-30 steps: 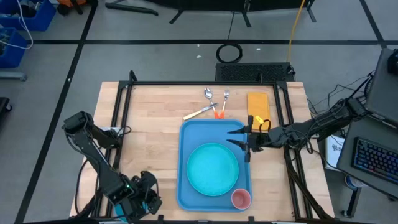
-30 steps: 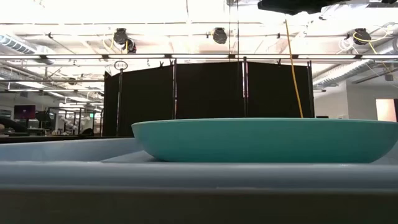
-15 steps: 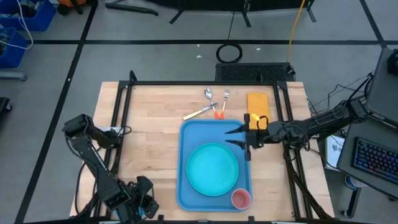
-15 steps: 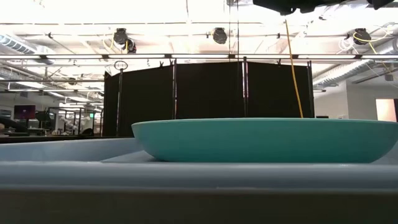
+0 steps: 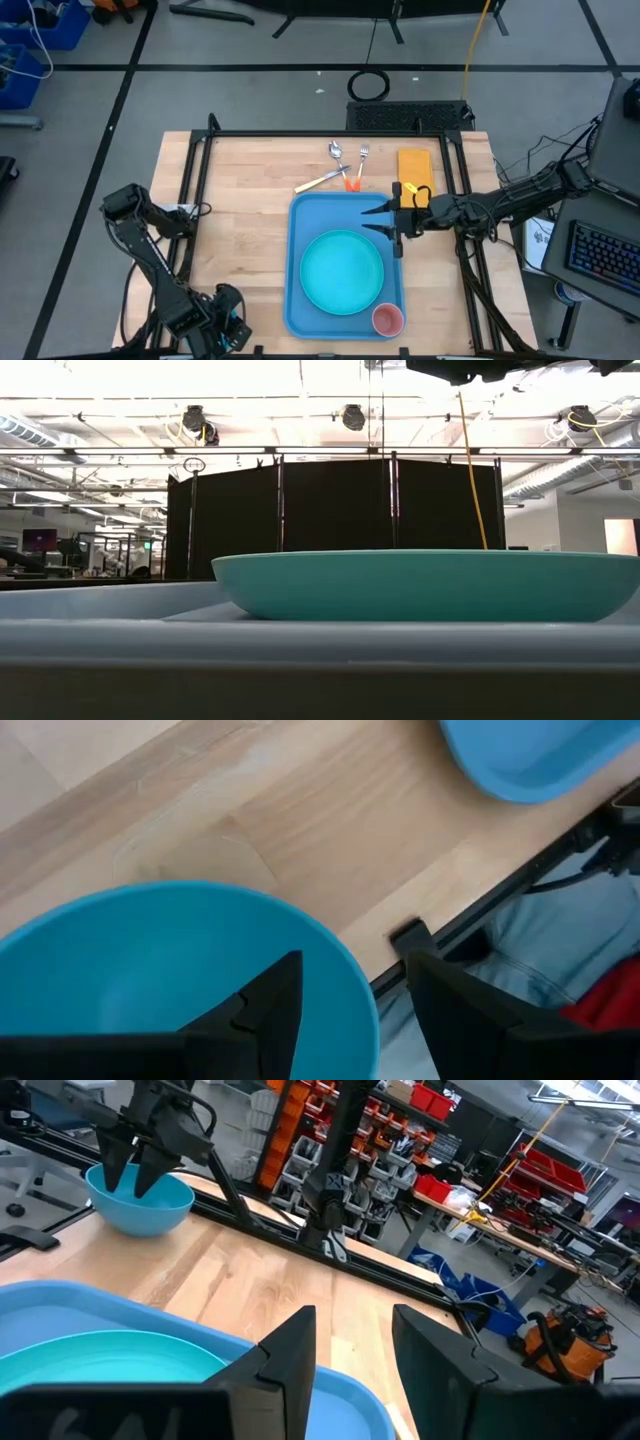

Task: Set up tray
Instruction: Put the blue bowl on the plate on the blue serving tray

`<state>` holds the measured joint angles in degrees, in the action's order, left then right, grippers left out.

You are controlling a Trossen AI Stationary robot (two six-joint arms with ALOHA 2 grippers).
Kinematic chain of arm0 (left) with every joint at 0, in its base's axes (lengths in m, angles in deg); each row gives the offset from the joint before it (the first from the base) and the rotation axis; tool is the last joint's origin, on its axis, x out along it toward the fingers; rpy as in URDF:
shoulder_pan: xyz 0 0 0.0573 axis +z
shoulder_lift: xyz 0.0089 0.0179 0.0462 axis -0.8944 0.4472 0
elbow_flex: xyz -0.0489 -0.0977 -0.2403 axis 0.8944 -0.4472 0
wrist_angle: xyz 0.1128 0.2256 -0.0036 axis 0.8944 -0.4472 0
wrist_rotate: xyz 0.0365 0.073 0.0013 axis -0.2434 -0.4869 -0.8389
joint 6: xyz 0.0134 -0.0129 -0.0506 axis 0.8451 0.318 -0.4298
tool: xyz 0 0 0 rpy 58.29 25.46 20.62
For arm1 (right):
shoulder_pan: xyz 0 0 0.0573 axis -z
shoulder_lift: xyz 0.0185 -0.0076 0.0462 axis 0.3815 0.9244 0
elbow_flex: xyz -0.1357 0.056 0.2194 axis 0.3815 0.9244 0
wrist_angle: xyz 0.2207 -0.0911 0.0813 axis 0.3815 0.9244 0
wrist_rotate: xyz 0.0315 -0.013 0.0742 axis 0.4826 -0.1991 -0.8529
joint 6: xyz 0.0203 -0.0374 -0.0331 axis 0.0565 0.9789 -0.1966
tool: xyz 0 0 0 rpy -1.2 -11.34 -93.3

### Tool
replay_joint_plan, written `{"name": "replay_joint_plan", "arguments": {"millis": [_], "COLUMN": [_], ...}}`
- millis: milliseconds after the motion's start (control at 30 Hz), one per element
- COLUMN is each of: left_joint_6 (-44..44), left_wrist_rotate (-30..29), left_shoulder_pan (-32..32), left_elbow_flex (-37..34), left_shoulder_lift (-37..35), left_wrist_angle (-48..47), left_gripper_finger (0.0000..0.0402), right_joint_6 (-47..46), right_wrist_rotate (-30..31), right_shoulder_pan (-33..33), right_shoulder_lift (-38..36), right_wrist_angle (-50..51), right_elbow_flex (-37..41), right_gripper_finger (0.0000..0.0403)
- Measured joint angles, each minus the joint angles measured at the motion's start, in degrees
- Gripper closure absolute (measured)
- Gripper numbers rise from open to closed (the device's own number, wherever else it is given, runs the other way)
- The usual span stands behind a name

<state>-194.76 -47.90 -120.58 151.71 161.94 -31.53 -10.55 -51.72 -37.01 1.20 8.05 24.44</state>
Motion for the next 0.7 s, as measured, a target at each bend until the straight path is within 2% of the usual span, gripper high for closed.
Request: {"name": "replay_joint_plan", "arguments": {"millis": [133,300,467,633,700], "left_joint_6": [-1.7,-3.1,-0.4,0.2,0.5], "left_wrist_rotate": [0.8,6.9,4.1,4.9,5.1], "left_shoulder_pan": [0.0,0.0,0.2,0.2,0.2], "left_elbow_flex": [0.0,0.0,0.0,0.0,0.0], "left_shoulder_lift": [1.1,4.4,4.8,4.8,4.8], "left_wrist_angle": [0.3,0.9,3.6,3.4,3.3], "left_gripper_finger": [0.0218,0.0218,0.0218,0.022,0.0234], "right_joint_6": [0.0,-1.0,-1.1,-1.1,-1.1], "right_wrist_rotate": [0.0,0.0,0.0,0.0,0.0], "right_shoulder_pan": [0.0,0.0,0.0,0.0,0.0], "right_shoulder_lift": [0.0,0.0,0.0,0.0,0.0], "right_wrist_angle": [0.2,0.3,0.2,-0.1,-0.1], "right_elbow_flex": [0.0,0.0,0.0,0.0,0.0], "right_gripper_finger": [0.028,0.028,0.028,0.028,0.028]}}
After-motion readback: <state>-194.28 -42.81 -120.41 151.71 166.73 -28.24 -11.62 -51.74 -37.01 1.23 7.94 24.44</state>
